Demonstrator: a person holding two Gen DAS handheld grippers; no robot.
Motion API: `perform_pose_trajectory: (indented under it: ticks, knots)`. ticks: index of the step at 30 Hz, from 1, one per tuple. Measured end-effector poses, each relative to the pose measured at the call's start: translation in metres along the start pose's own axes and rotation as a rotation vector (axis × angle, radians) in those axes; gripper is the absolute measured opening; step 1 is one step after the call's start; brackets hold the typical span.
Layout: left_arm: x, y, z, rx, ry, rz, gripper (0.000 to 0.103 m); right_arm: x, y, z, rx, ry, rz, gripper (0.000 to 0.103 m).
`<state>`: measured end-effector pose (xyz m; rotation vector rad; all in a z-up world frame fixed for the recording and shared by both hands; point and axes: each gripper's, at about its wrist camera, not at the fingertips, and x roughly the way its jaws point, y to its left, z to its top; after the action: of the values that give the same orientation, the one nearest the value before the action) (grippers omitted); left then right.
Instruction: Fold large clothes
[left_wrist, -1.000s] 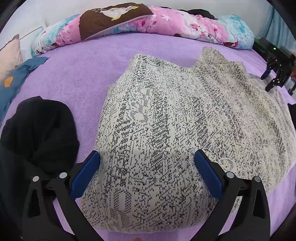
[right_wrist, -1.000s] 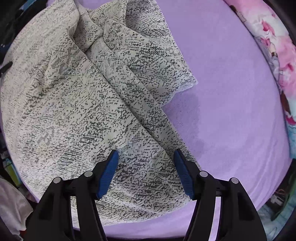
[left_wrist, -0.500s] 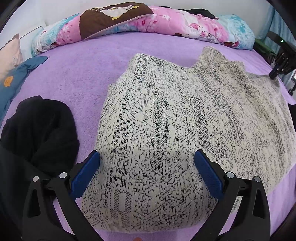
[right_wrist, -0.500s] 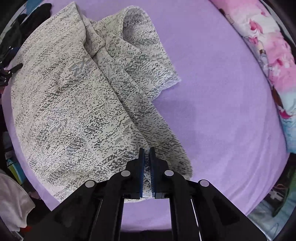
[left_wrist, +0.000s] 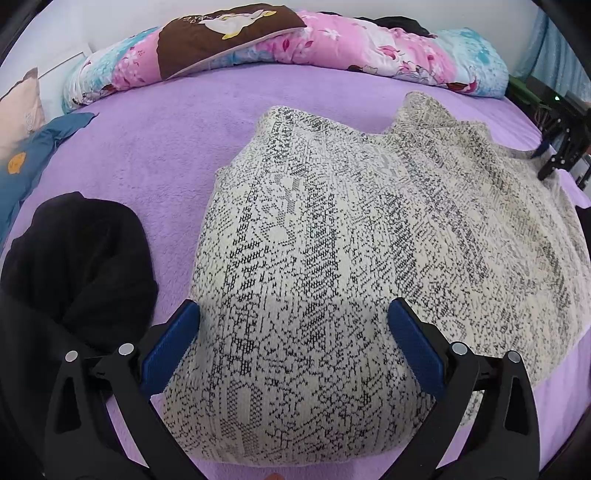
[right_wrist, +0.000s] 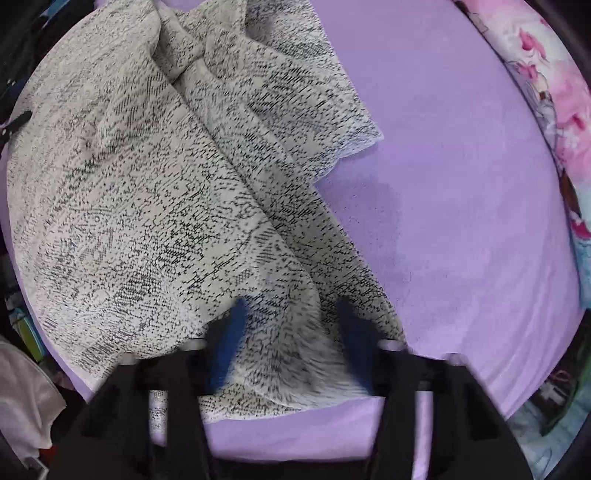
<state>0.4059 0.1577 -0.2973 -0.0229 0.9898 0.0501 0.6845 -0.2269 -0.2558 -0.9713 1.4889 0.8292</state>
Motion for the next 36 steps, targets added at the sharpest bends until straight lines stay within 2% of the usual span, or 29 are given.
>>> perform_pose_trajectory:
  ticks: [1,6,12,20,21,23,26,27,28,29,31,33,36]
  knots:
    - [0.001,0.000,0.001,-0.001,0.001,0.002,0.098,-0.001,-0.003,-0.002,0.004,-0.004,0.001,0.011]
    - [0.001,-0.001,0.001,0.001,0.001,0.009,0.098,-0.028,-0.014,-0.015,0.028,-0.058,-0.010,0.009]
    - [0.001,-0.001,0.000,0.000,-0.001,0.011,0.098,-0.040,-0.031,-0.028,0.072,-0.097,-0.069,0.010]
    - [0.000,-0.002,-0.001,0.003,-0.001,0.015,0.098,0.025,-0.042,-0.015,0.170,-0.066,-0.118,0.016]
    - [0.000,-0.002,-0.001,0.004,-0.001,0.016,0.098,0.030,-0.040,-0.012,0.175,-0.061,-0.133,0.021]
    - [0.001,-0.002,0.000,0.003,0.003,0.018,0.098,0.036,-0.040,-0.012,0.180,-0.057,-0.161,0.023]
    - [0.001,-0.003,0.002,-0.003,0.010,0.023,0.098,0.022,-0.032,-0.014,0.175,-0.079,-0.205,0.034]
    - [0.001,-0.003,0.003,-0.001,0.010,0.024,0.098,0.010,-0.032,-0.019,0.188,-0.105,-0.227,0.058]
    - [0.000,-0.004,0.004,0.002,0.010,0.026,0.097,0.000,-0.028,-0.025,0.202,-0.140,-0.242,0.068]
    - [-0.002,-0.004,0.006,0.005,0.008,0.025,0.097,-0.018,-0.021,-0.037,0.216,-0.213,-0.236,0.068]
    - [-0.006,-0.004,0.008,0.001,-0.005,0.014,0.097,-0.040,-0.006,-0.057,0.247,-0.304,-0.222,0.070]
    - [-0.013,-0.005,0.009,-0.006,-0.023,0.001,0.097,-0.055,0.005,-0.071,0.278,-0.353,-0.211,0.074]
    - [-0.020,-0.005,0.010,-0.008,-0.046,-0.008,0.097,-0.039,0.045,-0.083,0.322,-0.403,-0.143,0.074]
